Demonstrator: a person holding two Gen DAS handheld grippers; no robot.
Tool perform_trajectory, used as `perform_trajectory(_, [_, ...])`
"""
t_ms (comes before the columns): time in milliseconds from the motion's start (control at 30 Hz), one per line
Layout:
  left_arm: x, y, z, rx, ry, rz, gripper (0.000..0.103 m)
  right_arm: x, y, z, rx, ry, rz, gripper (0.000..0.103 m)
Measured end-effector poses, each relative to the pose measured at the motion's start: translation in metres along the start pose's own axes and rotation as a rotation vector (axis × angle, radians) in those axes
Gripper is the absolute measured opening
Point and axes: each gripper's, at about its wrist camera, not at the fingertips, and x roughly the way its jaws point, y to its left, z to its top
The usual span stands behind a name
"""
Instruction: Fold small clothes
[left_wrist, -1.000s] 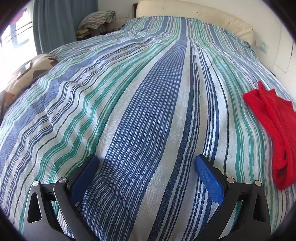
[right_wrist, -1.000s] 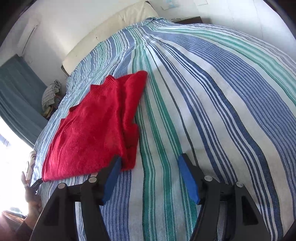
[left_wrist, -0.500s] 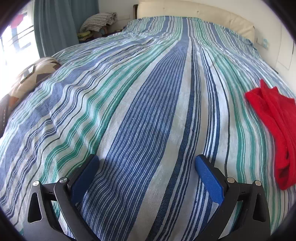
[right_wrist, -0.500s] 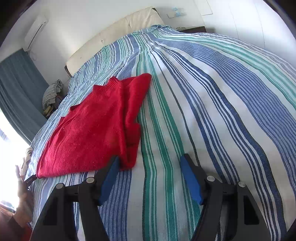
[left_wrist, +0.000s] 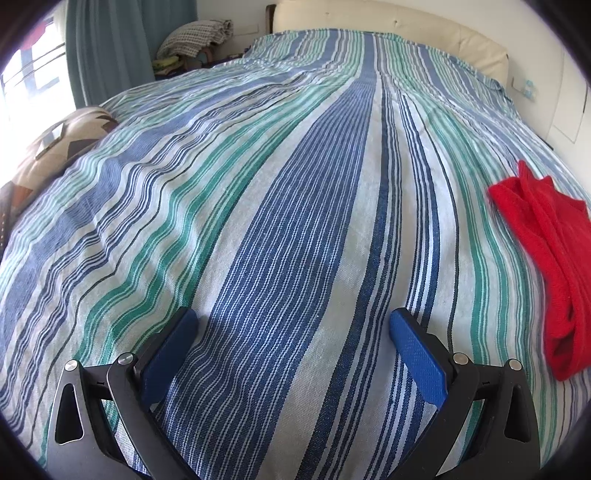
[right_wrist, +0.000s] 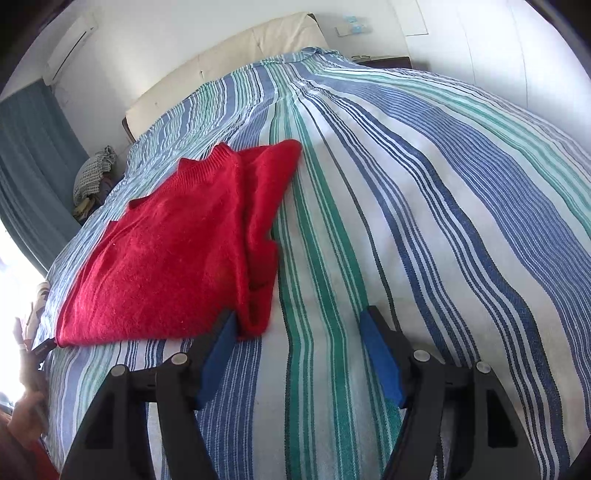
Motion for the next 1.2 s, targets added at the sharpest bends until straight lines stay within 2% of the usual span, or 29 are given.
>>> perform_trajectory(1200, [0.0011,-0.0008,0.0002,-0.001,0.001,0.005,0.103,0.0020,-0.0001,-0.0003,-0.003,-0.003,-0.002,0.069])
